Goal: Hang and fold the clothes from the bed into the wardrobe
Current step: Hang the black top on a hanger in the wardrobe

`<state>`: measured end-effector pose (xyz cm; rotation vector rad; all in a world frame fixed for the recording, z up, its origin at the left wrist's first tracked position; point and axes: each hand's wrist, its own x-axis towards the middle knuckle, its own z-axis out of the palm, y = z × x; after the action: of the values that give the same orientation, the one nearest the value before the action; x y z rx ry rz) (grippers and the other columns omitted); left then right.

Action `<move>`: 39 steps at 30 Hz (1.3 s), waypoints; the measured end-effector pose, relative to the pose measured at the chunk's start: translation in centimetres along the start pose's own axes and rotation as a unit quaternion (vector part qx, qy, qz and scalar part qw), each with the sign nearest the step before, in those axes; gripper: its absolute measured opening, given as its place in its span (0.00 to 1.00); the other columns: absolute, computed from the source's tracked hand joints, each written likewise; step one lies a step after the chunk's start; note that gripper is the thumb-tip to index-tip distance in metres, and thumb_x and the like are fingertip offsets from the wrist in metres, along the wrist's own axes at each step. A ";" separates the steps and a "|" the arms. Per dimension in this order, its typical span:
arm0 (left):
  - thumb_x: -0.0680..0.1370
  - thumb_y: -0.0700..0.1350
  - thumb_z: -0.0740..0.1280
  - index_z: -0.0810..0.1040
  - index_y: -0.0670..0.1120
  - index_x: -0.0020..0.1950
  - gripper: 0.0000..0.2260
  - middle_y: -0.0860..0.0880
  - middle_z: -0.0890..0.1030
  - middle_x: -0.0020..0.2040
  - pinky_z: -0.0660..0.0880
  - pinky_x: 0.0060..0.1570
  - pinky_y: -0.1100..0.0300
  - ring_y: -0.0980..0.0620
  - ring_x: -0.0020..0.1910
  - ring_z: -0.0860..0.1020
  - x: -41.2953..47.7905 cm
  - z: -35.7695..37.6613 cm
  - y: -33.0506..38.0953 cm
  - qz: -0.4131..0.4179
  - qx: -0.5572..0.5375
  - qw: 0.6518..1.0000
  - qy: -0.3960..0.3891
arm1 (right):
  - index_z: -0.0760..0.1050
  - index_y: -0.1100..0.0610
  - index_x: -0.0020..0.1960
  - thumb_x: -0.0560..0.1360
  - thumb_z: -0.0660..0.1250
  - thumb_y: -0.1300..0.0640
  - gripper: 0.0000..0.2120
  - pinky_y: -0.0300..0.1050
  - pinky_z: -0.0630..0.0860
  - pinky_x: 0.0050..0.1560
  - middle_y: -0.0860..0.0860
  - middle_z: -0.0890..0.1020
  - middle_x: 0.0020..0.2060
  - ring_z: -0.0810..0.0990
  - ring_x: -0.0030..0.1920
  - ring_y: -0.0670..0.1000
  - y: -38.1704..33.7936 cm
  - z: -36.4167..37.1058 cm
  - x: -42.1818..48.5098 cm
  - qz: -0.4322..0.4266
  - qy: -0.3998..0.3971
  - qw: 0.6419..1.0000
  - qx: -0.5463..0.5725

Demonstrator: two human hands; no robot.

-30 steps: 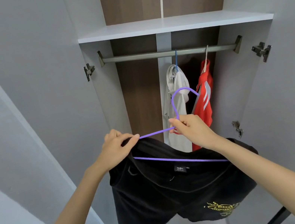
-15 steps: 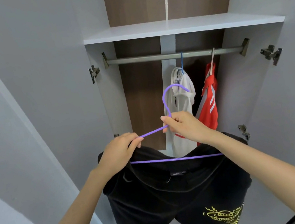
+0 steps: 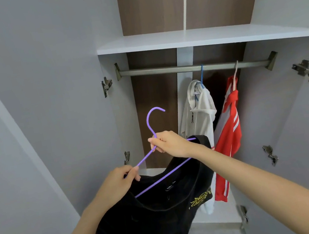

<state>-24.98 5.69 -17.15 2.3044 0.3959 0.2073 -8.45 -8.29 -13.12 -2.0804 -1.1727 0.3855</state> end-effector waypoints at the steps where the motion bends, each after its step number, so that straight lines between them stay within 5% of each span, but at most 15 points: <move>1: 0.82 0.49 0.59 0.80 0.49 0.37 0.17 0.52 0.83 0.41 0.71 0.53 0.63 0.54 0.45 0.79 0.5 0.0 -0.2 -0.005 -0.011 1.000 0.009 | 0.75 0.58 0.39 0.83 0.55 0.53 0.19 0.35 0.71 0.42 0.46 0.72 0.27 0.71 0.28 0.40 0.1 0.0 1.0 0.000 0.000 1.000 -0.003; 6: 0.82 0.51 0.59 0.79 0.50 0.37 0.16 0.48 0.83 0.41 0.72 0.46 0.62 0.50 0.43 0.79 4.5 0.5 -0.6 -0.029 -0.024 0.998 0.059 | 0.76 0.57 0.41 0.83 0.54 0.54 0.17 0.36 0.70 0.40 0.47 0.77 0.31 0.73 0.32 0.43 1.7 -0.7 6.3 0.003 0.019 1.000 -0.014; 9: 0.82 0.51 0.59 0.79 0.51 0.37 0.16 0.47 0.82 0.40 0.73 0.45 0.55 0.47 0.41 0.79 8.0 1.2 -0.8 -0.038 -0.008 0.996 0.086 | 0.77 0.58 0.43 0.83 0.54 0.53 0.17 0.45 0.73 0.44 0.50 0.80 0.35 0.73 0.34 0.45 3.5 -1.4 9.8 0.006 0.032 0.998 -0.044; 12: 0.81 0.51 0.59 0.78 0.53 0.37 0.15 0.49 0.82 0.40 0.73 0.46 0.56 0.50 0.41 0.79 12.3 1.6 -1.4 -0.046 -0.001 0.994 0.102 | 0.78 0.58 0.42 0.82 0.54 0.52 0.18 0.55 0.74 0.47 0.50 0.77 0.34 0.74 0.36 0.50 5.6 -2.5 13.7 -0.001 0.050 0.995 -0.083; 20: 0.81 0.46 0.62 0.78 0.55 0.38 0.13 0.56 0.82 0.41 0.72 0.50 0.62 0.56 0.44 0.79 23.2 1.4 -1.3 -0.048 -0.011 0.992 0.116 | 0.77 0.57 0.42 0.82 0.55 0.50 0.18 0.59 0.76 0.51 0.57 0.80 0.42 0.78 0.45 0.56 10.1 -7.0 24.1 -0.012 0.034 0.995 -0.094; 24: 0.81 0.44 0.62 0.78 0.56 0.40 0.12 0.59 0.82 0.40 0.70 0.47 0.69 0.62 0.44 0.78 27.9 1.6 -0.6 -0.039 -0.046 0.990 0.130 | 0.78 0.60 0.44 0.82 0.54 0.52 0.19 0.56 0.73 0.57 0.58 0.82 0.46 0.77 0.51 0.57 11.9 -8.9 28.4 -0.021 0.040 0.996 -0.073; 31: 0.82 0.43 0.60 0.81 0.45 0.49 0.09 0.52 0.82 0.42 0.70 0.49 0.63 0.52 0.45 0.78 34.5 2.3 0.3 -0.054 -0.083 0.983 0.158 | 0.78 0.63 0.44 0.83 0.55 0.59 0.16 0.38 0.68 0.56 0.57 0.85 0.44 0.80 0.53 0.54 14.5 -10.2 33.8 -0.039 0.093 0.993 0.056; 39: 0.82 0.43 0.61 0.81 0.46 0.50 0.09 0.49 0.84 0.43 0.70 0.45 0.60 0.54 0.41 0.76 39.2 2.9 -0.1 -0.078 -0.095 0.975 0.184 | 0.79 0.63 0.47 0.83 0.55 0.59 0.16 0.41 0.69 0.57 0.56 0.85 0.47 0.80 0.54 0.54 16.6 -10.1 39.2 -0.035 0.078 0.993 0.075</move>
<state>12.51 17.33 -18.16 2.0323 0.7099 0.5725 28.90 14.50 -14.53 -1.8984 -1.0871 0.2628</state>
